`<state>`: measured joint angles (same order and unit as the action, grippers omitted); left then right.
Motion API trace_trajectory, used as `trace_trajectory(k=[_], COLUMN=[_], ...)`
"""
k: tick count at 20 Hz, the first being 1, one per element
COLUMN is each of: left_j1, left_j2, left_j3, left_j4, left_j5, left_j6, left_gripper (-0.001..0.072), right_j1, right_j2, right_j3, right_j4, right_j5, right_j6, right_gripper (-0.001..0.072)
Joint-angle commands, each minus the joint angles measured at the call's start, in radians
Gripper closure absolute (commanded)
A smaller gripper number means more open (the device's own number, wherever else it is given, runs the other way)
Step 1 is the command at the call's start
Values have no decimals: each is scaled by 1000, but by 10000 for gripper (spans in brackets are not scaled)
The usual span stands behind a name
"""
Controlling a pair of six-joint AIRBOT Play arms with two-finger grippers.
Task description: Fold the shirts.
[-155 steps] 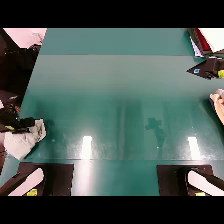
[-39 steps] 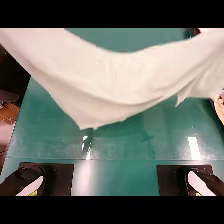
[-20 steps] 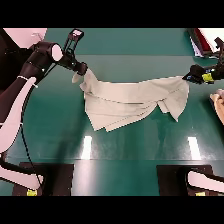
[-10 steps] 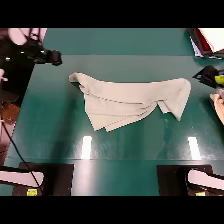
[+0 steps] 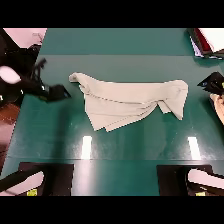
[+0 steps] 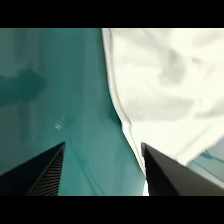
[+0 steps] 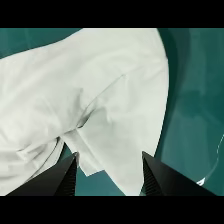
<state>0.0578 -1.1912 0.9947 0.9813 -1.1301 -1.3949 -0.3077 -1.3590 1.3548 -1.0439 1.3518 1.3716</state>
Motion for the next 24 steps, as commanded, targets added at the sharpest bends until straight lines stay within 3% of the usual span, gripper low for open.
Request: trace_trajectory(k=[1,8,9,12,15,18,24], left_j1=[-51,-320,-359,-459,-468,-468,-468], left_j2=[153,183,182,182,165,123,119], left_j3=[-323,-536,-539,-539,-539,-538,-538], left_j4=[-148,-330,-335,-334,-334,-352,-390], left_j5=[75,314,349,476,479,455,539], left_j6=[40,30,18,-42,-97,-98,-98], left_gripper=[141,148,220,230,230,229,230], right_j1=[31,55,54,55,54,55,55], right_j2=[0,0,0,1,0,1,1], right_j3=[0,0,0,0,0,0,0], right_j4=[2,2,2,2,2,3,4], right_j5=[9,21,22,30,37,39,39], right_j6=[-12,-11,-11,-11,-11,-11,-11], right_gripper=[262,262,262,262,262,262,262])
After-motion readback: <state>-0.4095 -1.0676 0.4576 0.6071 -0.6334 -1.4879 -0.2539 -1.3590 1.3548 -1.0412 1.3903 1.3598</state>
